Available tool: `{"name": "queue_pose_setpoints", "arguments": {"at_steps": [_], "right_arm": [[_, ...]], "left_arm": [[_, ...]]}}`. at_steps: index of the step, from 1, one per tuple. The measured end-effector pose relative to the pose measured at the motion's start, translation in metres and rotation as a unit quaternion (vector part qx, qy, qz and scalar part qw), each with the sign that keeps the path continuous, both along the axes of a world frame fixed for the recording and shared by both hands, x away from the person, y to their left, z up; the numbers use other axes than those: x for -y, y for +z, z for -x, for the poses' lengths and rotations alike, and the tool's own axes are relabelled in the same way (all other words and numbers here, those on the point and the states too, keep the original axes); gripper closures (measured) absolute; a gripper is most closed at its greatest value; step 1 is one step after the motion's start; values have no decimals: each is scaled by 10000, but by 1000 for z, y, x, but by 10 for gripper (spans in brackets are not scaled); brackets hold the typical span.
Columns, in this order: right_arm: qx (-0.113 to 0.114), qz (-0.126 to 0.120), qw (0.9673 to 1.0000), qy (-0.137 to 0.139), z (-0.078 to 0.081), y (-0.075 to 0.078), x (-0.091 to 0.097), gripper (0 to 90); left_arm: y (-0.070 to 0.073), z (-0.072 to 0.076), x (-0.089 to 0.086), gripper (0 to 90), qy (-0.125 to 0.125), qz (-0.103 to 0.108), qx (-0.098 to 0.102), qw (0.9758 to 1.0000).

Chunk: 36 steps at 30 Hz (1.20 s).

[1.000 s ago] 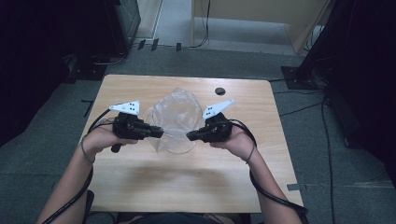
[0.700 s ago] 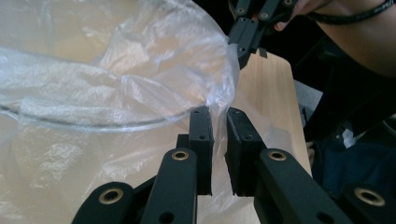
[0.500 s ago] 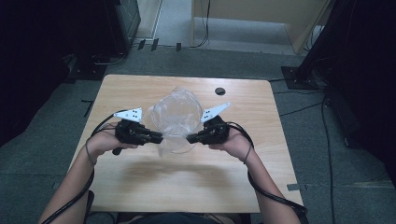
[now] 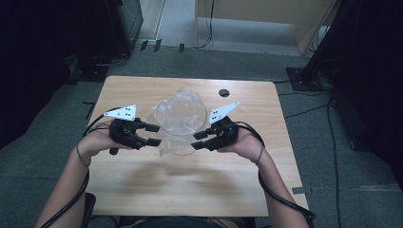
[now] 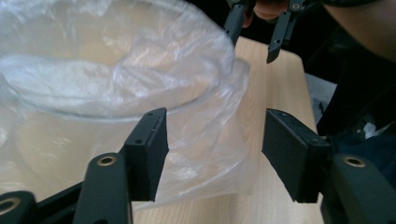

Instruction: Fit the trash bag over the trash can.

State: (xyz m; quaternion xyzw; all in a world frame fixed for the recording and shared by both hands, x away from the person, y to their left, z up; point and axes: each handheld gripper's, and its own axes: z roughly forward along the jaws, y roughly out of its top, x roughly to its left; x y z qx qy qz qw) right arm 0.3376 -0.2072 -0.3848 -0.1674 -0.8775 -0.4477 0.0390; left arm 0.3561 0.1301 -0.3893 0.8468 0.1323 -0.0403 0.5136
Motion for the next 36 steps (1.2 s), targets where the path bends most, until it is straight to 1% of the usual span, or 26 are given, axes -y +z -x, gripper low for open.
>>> {"name": "queue_pose_setpoints", "arguments": {"at_steps": [1,2,3,6,10,13,14,15,16,17,18,19,20,21,23,24,25,26,27,28,29,30,31,33,35,36], "right_arm": [[3,-22,10000,8,1,3,2,543],[124,-54,9999,-1,2,9,6,519],[124,-54,9999,-1,2,9,6,519],[239,-186,9995,-124,1,15,12,494],[320,-229,9989,-241,0,18,16,454],[424,-187,9986,-268,-2,17,17,428],[447,-254,9981,-339,-3,16,19,414],[447,-254,9981,-339,-3,16,19,414],[412,-331,9973,-502,-6,16,21,388],[412,-331,9973,-502,-6,16,21,388],[382,-395,9962,-675,-8,16,23,357],[382,-395,9962,-675,-8,16,23,357],[426,-430,9934,-972,-9,15,23,335],[426,-430,9934,-972,-9,15,23,335],[372,-498,9914,-1150,-9,13,25,335],[354,-552,9900,-1247,-10,13,26,342],[354,-552,9900,-1247,-10,13,26,349],[312,-644,9876,-1398,-10,12,28,388],[312,-644,9876,-1398,-10,12,28,388],[245,-698,9863,-1476,-12,11,29,453],[245,-698,9863,-1476,-12,11,29,453],[22,-645,9872,-1460,-17,11,28,480],[22,-645,9872,-1460,-17,11,28,480],[2,-655,9852,-1581,-21,11,28,525],[-13,-632,9843,-1647,-25,13,28,529],[36,-557,9857,-1587,-29,14,25,470]], "left_arm": [[3,1,-2,383,-5,35,53,10000],[9,2,-5,371,56,76,197,9998],[9,2,-5,367,56,76,197,9998],[14,0,-6,353,336,114,386,9986],[12,-7,-5,341,750,130,370,9964],[9,-13,-6,339,1130,185,375,9927],[8,-17,-7,339,1333,275,391,9899],[8,-17,-7,339,1333,275,391,9899],[5,-20,-8,340,1503,367,375,9872],[5,-20,-8,348,1503,367,375,9872],[3,-23,-10,386,1620,413,240,9856],[3,-23,-10,395,1620,413,240,9856],[1,-24,-11,391,1716,447,135,9841],[1,-24,-11,390,1716,447,135,9841],[1,-25,-11,384,1766,414,194,9832],[0,-26,-11,371,1804,394,222,9826],[0,-26,-11,371,1848,377,239,9818],[-1,-27,-12,368,1903,331,264,9808],[-2,-27,-12,368,1938,331,252,9802],[-3,-27,-13,367,1962,331,239,9797],[-4,-28,-13,367,1985,334,208,9793],[-5,-28,-13,364,1998,332,207,9791],[-6,-29,-13,364,2017,308,224,9787],[-9,-30,-13,362,2090,286,254,9772],[-11,-31,-12,352,2088,263,220,9774],[-12,-31,-13,341,2082,257,207,9775]]}}
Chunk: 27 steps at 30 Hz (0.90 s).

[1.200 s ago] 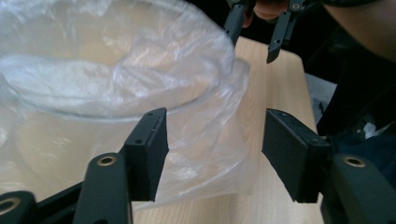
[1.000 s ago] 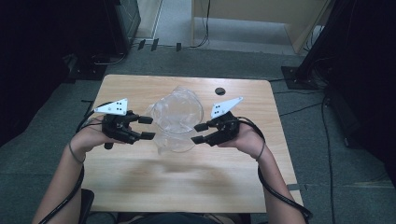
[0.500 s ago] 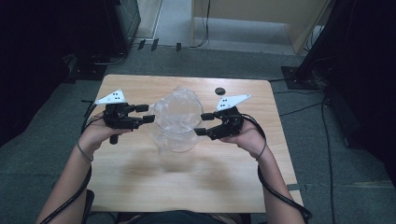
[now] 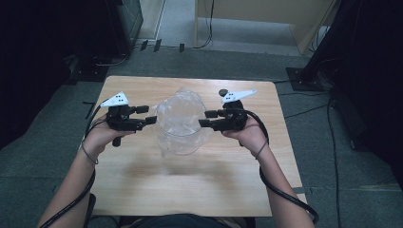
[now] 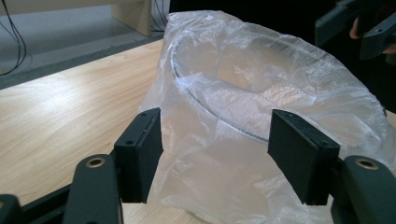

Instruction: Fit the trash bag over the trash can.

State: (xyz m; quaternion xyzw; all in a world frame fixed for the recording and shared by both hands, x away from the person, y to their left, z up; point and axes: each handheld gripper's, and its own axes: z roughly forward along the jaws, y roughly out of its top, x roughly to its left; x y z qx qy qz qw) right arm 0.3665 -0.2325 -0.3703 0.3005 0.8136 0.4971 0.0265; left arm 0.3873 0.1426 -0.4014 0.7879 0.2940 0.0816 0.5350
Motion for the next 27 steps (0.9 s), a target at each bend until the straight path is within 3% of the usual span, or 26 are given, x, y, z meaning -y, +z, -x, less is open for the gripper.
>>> {"name": "queue_pose_setpoints", "arguments": {"at_steps": [5,7,8,12,16,27], "right_arm": [[118,268,9996,-7,-7,5,-8,463],[145,364,9992,43,-11,10,-13,508],[106,415,9991,34,-15,14,-17,575],[27,417,9991,18,-21,17,-23,625],[-17,566,9983,149,-30,23,-40,707],[-24,822,9963,261,-50,14,-69,696]], "left_arm": [[1,-1,-3,340,40,25,36,10000],[0,-2,-5,341,92,59,10,9999],[-1,-2,-5,342,116,63,-8,9999],[-3,-3,-5,343,111,29,-4,9999],[-3,-3,-5,345,121,13,23,9999],[-4,-5,-8,347,183,-17,24,9998]]}}
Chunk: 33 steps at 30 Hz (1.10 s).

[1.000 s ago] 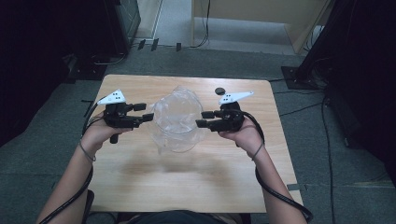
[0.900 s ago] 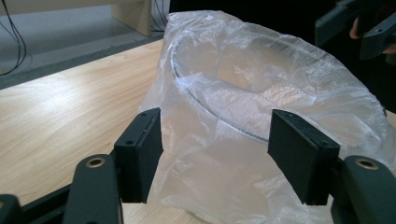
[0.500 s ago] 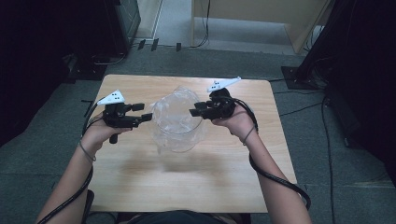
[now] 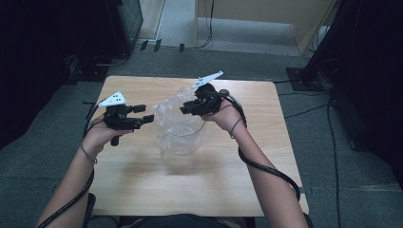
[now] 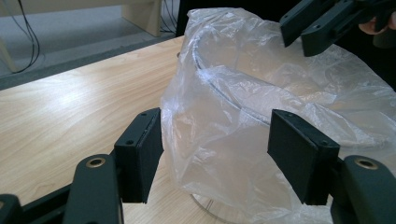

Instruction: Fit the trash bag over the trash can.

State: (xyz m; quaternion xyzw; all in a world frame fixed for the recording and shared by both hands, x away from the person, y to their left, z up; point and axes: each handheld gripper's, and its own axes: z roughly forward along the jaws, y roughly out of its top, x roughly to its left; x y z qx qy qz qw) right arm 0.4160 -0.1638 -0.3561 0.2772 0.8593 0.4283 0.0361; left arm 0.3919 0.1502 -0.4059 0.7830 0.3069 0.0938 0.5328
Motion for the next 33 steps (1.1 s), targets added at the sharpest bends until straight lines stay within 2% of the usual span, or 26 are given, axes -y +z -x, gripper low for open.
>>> {"name": "queue_pose_setpoints", "arguments": {"at_steps": [5,11,13,14,15,16,17,18,21,22,23,24,26,30,32,33], "right_arm": [[29,191,9998,-11,-8,-2,-3,674],[-123,564,9983,-4,-19,-9,-10,644],[-145,957,9952,137,-21,-17,-15,540],[-145,957,9952,137,-21,-17,-15,540],[-168,1237,9918,287,-21,-23,-19,462],[-168,1237,9918,287,-21,-23,-19,462],[-39,1580,9861,520,-19,-26,-22,400],[-39,1580,9861,520,-19,-26,-22,400],[-153,1728,9825,682,-19,-28,-26,237],[-153,1728,9825,682,-19,-28,-26,237],[-167,1823,9798,807,-18,-29,-28,165],[-167,1823,9798,807,-18,-29,-28,165],[-116,1903,9772,938,-15,-29,-30,154],[-99,1892,9756,1106,-15,-27,-30,164],[21,1823,9776,1052,-16,-22,-30,204],[76,1715,9806,948,-18,-17,-31,266]], "left_arm": [[-3,-1,1,346,17,-39,-22,10000],[-5,-2,1,347,15,-14,-80,10000],[-7,-3,1,346,0,-43,-100,9999],[-7,-3,1,346,0,-43,-100,9999],[-8,-3,1,346,4,-57,-119,9999],[-8,-3,1,346,4,-57,-119,9999],[-8,-3,1,346,4,-74,-127,9999],[-8,-3,1,346,4,-74,-127,9999],[-8,-3,3,346,-12,-104,-135,9999],[-8,-3,3,346,-12,-104,-135,9999],[-8,-3,2,346,-7,-110,-135,9998],[-8,-3,2,345,-7,-110,-135,9998],[-9,-3,3,345,1,-110,-146,9998],[-9,-3,3,345,2,-126,-161,9998],[-9,-3,3,346,-2,-145,-142,9998],[-9,-3,3,346,-2,-149,-132,9998]]}}
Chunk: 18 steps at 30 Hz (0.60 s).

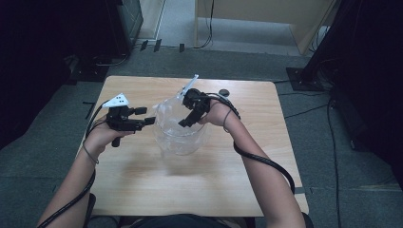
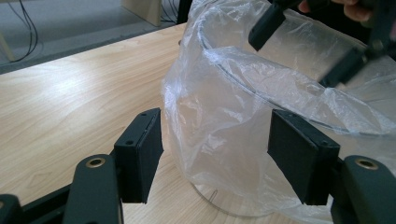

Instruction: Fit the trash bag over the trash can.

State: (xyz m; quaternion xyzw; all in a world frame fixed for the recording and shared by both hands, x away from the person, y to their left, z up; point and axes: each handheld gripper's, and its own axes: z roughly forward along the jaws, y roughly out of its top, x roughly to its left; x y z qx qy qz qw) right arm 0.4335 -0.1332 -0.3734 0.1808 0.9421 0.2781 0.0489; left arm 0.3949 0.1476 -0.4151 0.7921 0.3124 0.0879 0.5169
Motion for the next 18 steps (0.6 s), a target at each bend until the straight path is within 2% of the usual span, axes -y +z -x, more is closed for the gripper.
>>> {"name": "queue_pose_setpoints", "arguments": {"at_steps": [1,2,3,6,8,9,10,11,12,14,15,16,17,18], "right_arm": [[22,-120,9999,-40,-2,3,-1,349],[-1,-232,9997,-118,-3,9,-4,478],[-1,-232,9997,-118,-3,9,-4,478],[-28,-337,9993,-149,-4,12,-14,625],[-162,-347,9993,-54,-5,11,-28,692],[-162,-347,9993,-54,-5,11,-28,692],[-238,-278,9993,20,-6,9,-39,699],[-238,-278,9993,20,-6,9,-39,699],[-293,-178,9994,5,-8,8,-47,698],[-360,-118,9993,-6,-9,8,-51,690],[-422,-120,9990,9,-11,6,-54,667],[-578,-23,9983,-31,-14,1,-58,623],[-578,-23,9983,-31,-14,1,-58,623],[-605,57,9981,-37,-17,-5,-61,580]], "left_arm": [[0,0,0,346,6,-2,9,10000],[0,0,0,351,8,13,10,10000],[0,0,0,354,8,13,10,10000],[0,0,0,361,6,29,0,10000],[0,0,0,369,-8,9,18,10000],[0,0,0,370,-8,9,18,10000],[0,0,0,374,-4,10,14,10000],[0,0,0,374,-1,12,8,10000],[0,0,0,375,-1,12,6,10000],[0,0,0,375,-7,11,-3,10000],[0,0,0,376,-8,8,-3,10000],[-1,0,1,375,-17,-9,-19,10000],[-1,0,1,375,-17,-9,-19,10000],[-2,1,1,375,-24,-3,-31,10000]]}}
